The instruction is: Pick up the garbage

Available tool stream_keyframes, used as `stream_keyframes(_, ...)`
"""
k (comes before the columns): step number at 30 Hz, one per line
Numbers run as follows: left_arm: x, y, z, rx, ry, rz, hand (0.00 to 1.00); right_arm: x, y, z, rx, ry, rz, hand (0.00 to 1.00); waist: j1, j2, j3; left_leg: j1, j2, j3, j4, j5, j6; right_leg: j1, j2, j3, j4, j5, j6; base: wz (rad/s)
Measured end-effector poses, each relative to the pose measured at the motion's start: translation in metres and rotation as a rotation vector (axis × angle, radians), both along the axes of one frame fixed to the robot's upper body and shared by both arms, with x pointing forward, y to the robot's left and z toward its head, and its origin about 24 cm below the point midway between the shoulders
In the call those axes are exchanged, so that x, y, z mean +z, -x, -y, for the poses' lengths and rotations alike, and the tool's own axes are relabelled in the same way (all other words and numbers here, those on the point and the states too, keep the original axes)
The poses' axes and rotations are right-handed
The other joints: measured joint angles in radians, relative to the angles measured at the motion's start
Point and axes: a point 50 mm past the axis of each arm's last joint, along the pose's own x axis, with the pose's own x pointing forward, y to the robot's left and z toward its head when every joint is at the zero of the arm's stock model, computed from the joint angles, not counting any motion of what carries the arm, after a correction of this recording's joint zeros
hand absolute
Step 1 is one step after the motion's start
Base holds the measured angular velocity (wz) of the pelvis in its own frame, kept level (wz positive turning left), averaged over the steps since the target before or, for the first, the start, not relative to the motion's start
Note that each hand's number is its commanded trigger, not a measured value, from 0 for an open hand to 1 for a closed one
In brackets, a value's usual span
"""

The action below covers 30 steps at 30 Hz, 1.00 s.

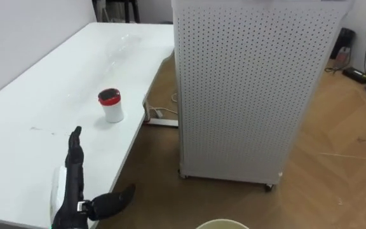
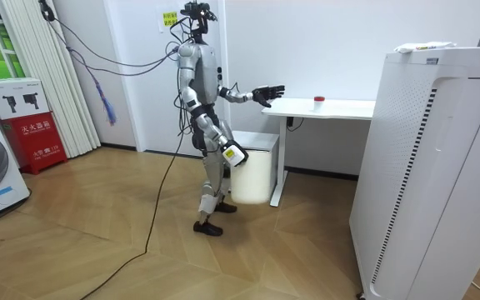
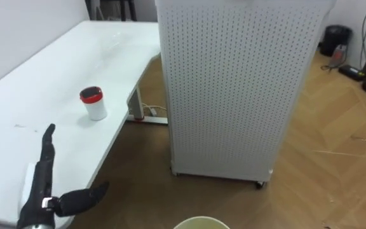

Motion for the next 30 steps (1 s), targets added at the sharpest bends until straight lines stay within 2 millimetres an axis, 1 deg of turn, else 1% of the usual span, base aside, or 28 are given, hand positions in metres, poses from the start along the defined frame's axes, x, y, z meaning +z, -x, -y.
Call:
stream_keyframes(2,0.001,0.000,-0.003,0.010,-0.009,0.004,0.00,0.001,-0.002,-0.002,-0.002,-0.014,0.010,1.00,0.003,0.001,0.0024,0.008,0.004,-0.001,0.008,0.000,-0.001,0.015,0.004,-0.026,-0.001,0.000,0.000,-0.10)
stream_keyframes(3,0.001,0.000,-0.005,0.022,-0.011,0.009,0.00,0.002,-0.003,-0.002,-0.003,-0.016,0.017,1.00,0.001,0.003,0.0043,0.008,0.006,-0.001,0.021,-0.001,-0.001,0.020,0.004,-0.028,0.000,-0.001,-0.001,-0.04)
stream_keyframes(4,0.002,0.000,-0.006,0.027,-0.012,0.011,0.00,0.002,-0.003,-0.002,-0.004,-0.018,0.019,1.00,0.000,0.003,0.0070,0.006,0.013,-0.001,0.039,-0.001,-0.001,0.025,0.004,-0.030,0.001,-0.002,-0.003,-0.10)
stream_keyframes(5,0.002,0.000,-0.008,0.036,-0.013,0.014,0.00,0.002,-0.003,-0.002,-0.003,-0.020,0.017,1.00,0.002,0.003,0.0114,-0.007,0.020,0.000,0.091,-0.005,-0.008,0.031,0.006,-0.031,0.008,-0.007,-0.006,-0.21)
stream_keyframes(6,0.003,0.000,-0.010,0.047,-0.015,0.016,0.00,0.002,-0.003,-0.002,-0.001,-0.020,0.017,1.00,0.006,0.001,0.0178,-0.027,0.028,-0.001,0.157,-0.012,-0.017,0.029,0.004,-0.035,0.028,-0.021,-0.014,-0.27)
stream_keyframes(7,0.003,0.000,-0.011,0.052,-0.016,0.017,0.00,0.002,-0.003,-0.002,-0.001,-0.019,0.018,1.00,0.010,0.002,0.0188,-0.039,0.033,-0.001,0.193,-0.018,-0.018,0.027,0.003,-0.037,0.038,-0.030,-0.018,-0.35)
stream_keyframes(8,0.003,0.000,-0.013,0.060,-0.018,0.018,0.00,0.002,-0.003,-0.001,0.000,-0.018,0.017,1.00,0.016,0.000,0.0214,-0.071,0.037,-0.004,0.274,-0.024,-0.020,0.021,0.005,-0.039,0.062,-0.060,-0.028,-0.20)
stream_keyframes(9,0.003,0.001,-0.013,0.060,-0.018,0.016,0.00,0.001,0.001,-0.001,-0.004,-0.018,0.007,1.00,0.005,0.000,0.0218,-0.093,0.049,-0.010,0.326,-0.024,-0.020,0.023,0.014,-0.039,0.075,-0.070,-0.033,-0.08)
stream_keyframes(11,0.003,0.000,-0.013,0.060,-0.016,0.017,0.00,0.000,0.004,-0.001,-0.007,-0.016,-0.001,1.00,-0.003,0.003,0.0198,-0.111,0.061,-0.015,0.358,-0.024,-0.019,0.029,0.026,-0.050,0.076,-0.074,-0.041,0.15)
stream_keyframes(13,0.002,0.001,-0.013,0.067,-0.002,0.016,0.00,0.000,0.005,0.001,-0.013,-0.008,-0.003,1.00,-0.002,0.002,0.0197,-0.133,0.066,-0.020,0.379,-0.021,-0.023,0.031,0.035,-0.042,0.079,-0.075,-0.050,0.07)
stream_keyframes(14,0.002,0.001,-0.013,0.069,0.000,0.017,0.00,-0.001,0.007,0.003,-0.020,-0.002,-0.011,1.00,-0.006,0.001,0.0193,-0.163,0.056,-0.034,0.380,-0.028,-0.026,0.030,0.036,-0.036,0.079,-0.077,-0.053,0.17)
stream_keyframes(15,0.002,0.000,-0.013,0.067,0.000,0.017,0.00,-0.001,0.008,0.004,-0.024,0.000,-0.015,1.00,-0.006,0.000,0.0201,-0.178,0.041,-0.036,0.361,-0.031,-0.023,0.030,0.035,-0.029,0.078,-0.079,-0.055,0.23)
stream_keyframes(16,0.002,0.001,-0.012,0.068,0.000,0.015,0.00,-0.001,0.009,0.007,-0.032,0.008,-0.028,1.00,0.001,-0.004,0.0223,-0.208,0.012,-0.032,0.297,-0.029,-0.021,0.030,0.025,-0.018,0.077,-0.085,-0.052,0.00)
stream_keyframes(17,0.002,0.001,-0.013,0.072,0.001,0.017,0.00,-0.002,0.010,0.008,-0.037,0.014,-0.034,1.00,0.011,-0.008,0.0237,-0.233,-0.007,-0.029,0.205,-0.009,-0.029,0.033,0.020,-0.012,0.075,-0.090,-0.048,-0.14)
stream_keyframes(18,0.002,0.001,-0.013,0.078,0.001,0.020,0.00,-0.002,0.010,0.008,-0.040,0.018,-0.036,1.00,0.023,0.000,0.0190,-0.252,-0.018,-0.029,0.104,0.050,-0.011,0.040,0.020,-0.012,0.075,-0.102,-0.043,-0.19)
stream_keyframes(19,0.002,0.001,-0.014,0.079,0.000,0.020,0.00,-0.003,0.011,0.007,-0.041,0.016,-0.039,1.00,0.026,0.005,0.0156,-0.255,-0.024,-0.029,0.086,0.085,-0.001,0.048,0.018,-0.011,0.077,-0.111,-0.038,-0.10)
stream_keyframes(20,0.002,0.001,-0.014,0.083,-0.001,0.022,0.00,-0.004,0.013,0.005,-0.039,0.011,-0.045,1.00,0.033,0.002,0.0060,-0.252,-0.036,-0.026,0.084,0.116,0.017,0.049,0.007,-0.006,0.092,-0.134,-0.023,-0.04)
stream_keyframes(21,0.003,0.001,-0.015,0.087,-0.007,0.027,0.00,-0.004,0.012,0.003,-0.036,0.002,-0.044,1.00,0.034,-0.012,-0.0022,-0.243,-0.046,-0.004,0.094,0.119,0.041,0.047,-0.010,-0.003,0.108,-0.156,-0.008,-0.10)
stream_keyframes(22,0.003,0.001,-0.015,0.089,-0.008,0.028,0.00,-0.004,0.012,0.002,-0.035,-0.002,-0.044,1.00,0.038,-0.018,-0.0031,-0.241,-0.050,0.004,0.101,0.113,0.052,0.049,-0.017,-0.004,0.109,-0.159,-0.003,-0.21)
stream_keyframes(23,0.004,0.001,-0.015,0.091,-0.006,0.031,0.00,-0.004,0.011,0.001,-0.034,-0.014,-0.041,1.00,0.051,-0.030,-0.0028,-0.236,-0.057,0.023,0.118,0.097,0.061,0.055,-0.036,-0.011,0.104,-0.165,0.009,-0.27)
stream_keyframes(24,0.004,0.001,-0.015,0.092,-0.002,0.031,0.00,-0.003,0.011,0.001,-0.039,-0.021,-0.035,1.00,0.054,-0.033,-0.0005,-0.235,-0.060,0.028,0.146,0.072,0.067,0.067,-0.045,-0.011,0.103,-0.168,0.014,-0.22)
stream_keyframes(25,0.004,0.001,-0.015,0.093,-0.002,0.030,0.00,-0.003,0.011,0.001,-0.043,-0.023,-0.035,1.00,0.056,-0.033,-0.0005,-0.234,-0.062,0.027,0.162,0.057,0.069,0.074,-0.048,-0.014,0.108,-0.170,0.018,-0.06)
stream_keyframes(26,0.005,0.000,-0.015,0.092,-0.003,0.034,0.00,-0.004,0.011,0.001,-0.051,-0.031,-0.037,1.00,0.054,-0.035,-0.0016,-0.230,-0.065,0.030,0.190,0.023,0.074,0.086,-0.057,-0.028,0.127,-0.177,0.031,0.00)
stream_keyframes(27,0.005,0.000,-0.015,0.091,-0.003,0.037,0.00,-0.003,0.010,0.000,-0.052,-0.033,-0.037,1.00,0.056,-0.038,-0.0013,-0.226,-0.069,0.031,0.200,0.007,0.077,0.084,-0.065,-0.033,0.154,-0.181,0.039,-0.04)
stream_keyframes(28,0.005,-0.001,-0.015,0.090,-0.001,0.038,0.00,-0.003,0.007,0.000,-0.051,-0.032,-0.038,1.00,0.056,-0.040,0.0026,-0.215,-0.074,0.042,0.213,-0.016,0.086,0.074,-0.085,-0.049,0.232,-0.184,0.046,-0.05)
stream_keyframes(29,0.006,-0.001,-0.014,0.088,0.000,0.038,0.00,-0.003,0.006,0.000,-0.049,-0.029,-0.038,1.00,0.056,-0.042,0.0044,-0.201,-0.079,0.052,0.232,-0.044,0.094,0.050,-0.108,-0.059,0.325,-0.178,0.058,0.00)
stream_keyframes(30,0.006,-0.001,-0.014,0.088,-0.001,0.038,0.00,-0.003,0.006,0.000,-0.050,-0.027,-0.038,1.00,0.056,-0.042,0.0045,-0.196,-0.083,0.052,0.243,-0.058,0.099,0.037,-0.119,-0.064,0.373,-0.169,0.073,0.08)
